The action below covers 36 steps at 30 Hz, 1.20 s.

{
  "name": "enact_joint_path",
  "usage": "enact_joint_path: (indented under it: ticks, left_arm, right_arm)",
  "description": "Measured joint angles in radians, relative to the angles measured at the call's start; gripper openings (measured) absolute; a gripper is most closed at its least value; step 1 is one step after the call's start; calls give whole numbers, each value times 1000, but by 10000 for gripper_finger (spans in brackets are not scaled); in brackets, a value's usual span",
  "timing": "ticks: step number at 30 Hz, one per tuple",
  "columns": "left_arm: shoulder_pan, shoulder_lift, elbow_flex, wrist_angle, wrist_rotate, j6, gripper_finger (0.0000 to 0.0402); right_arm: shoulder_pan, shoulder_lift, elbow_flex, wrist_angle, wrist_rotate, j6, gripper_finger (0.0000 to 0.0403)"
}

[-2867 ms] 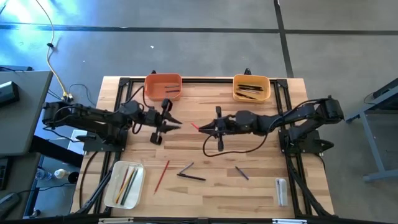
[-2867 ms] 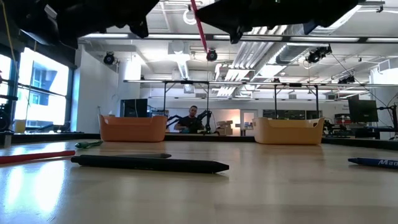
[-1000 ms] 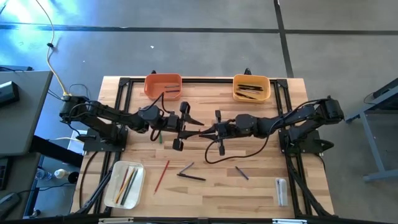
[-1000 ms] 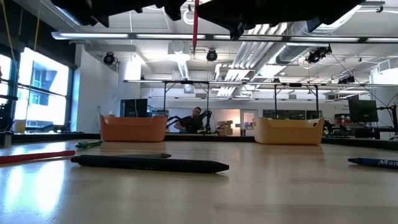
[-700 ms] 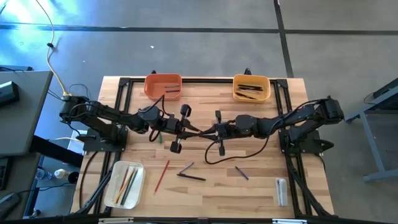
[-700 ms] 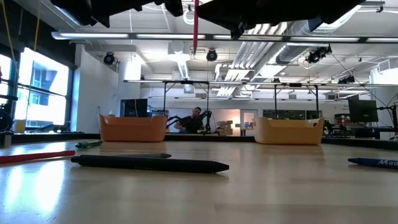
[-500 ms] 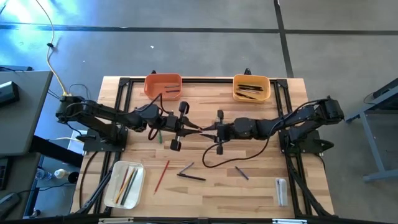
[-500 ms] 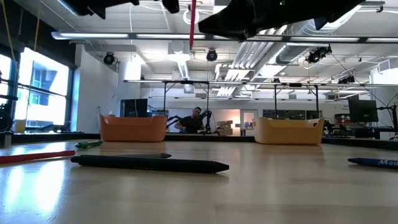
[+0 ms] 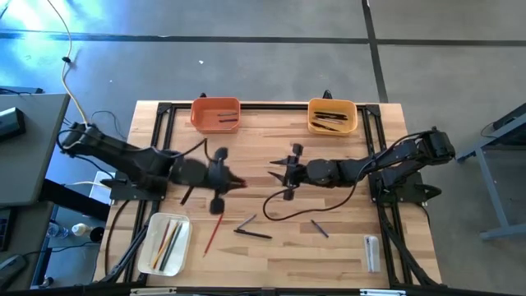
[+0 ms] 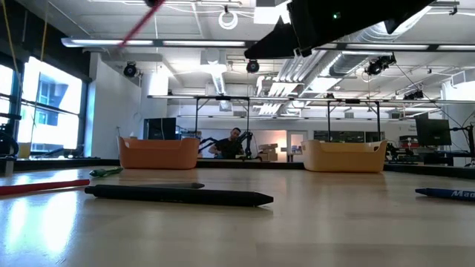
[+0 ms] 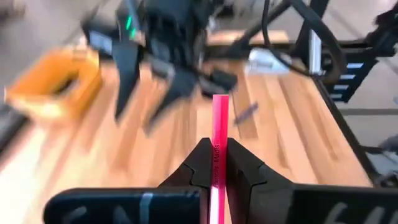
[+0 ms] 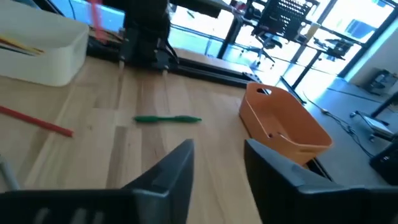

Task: Sort crayons/erasers/pens/pencils in bins
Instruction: Put the pink colored pencil into the white bin

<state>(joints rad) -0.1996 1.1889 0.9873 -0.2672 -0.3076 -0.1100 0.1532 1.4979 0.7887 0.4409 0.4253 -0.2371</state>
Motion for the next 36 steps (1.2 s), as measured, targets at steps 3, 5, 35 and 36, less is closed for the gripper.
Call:
enact_joint_path:
  ticks: [3,5,35,36]
  left_arm:
    - [-109,0,25,-168,-102,-229,5]
    - [-181,1,35,-266,-144,-411,6]
    - [-775,292,35,-921,-38,-1844,7]
    - [-781,301,35,-921,-31,-1864,7]
  right_arm:
    - [0,0,0,-22,9,0,88]
    - [0,0,0,-36,8,0,53]
    - [-1,0,0,-65,7,-64,2]
    - [-1,0,0,-65,7,-75,2]
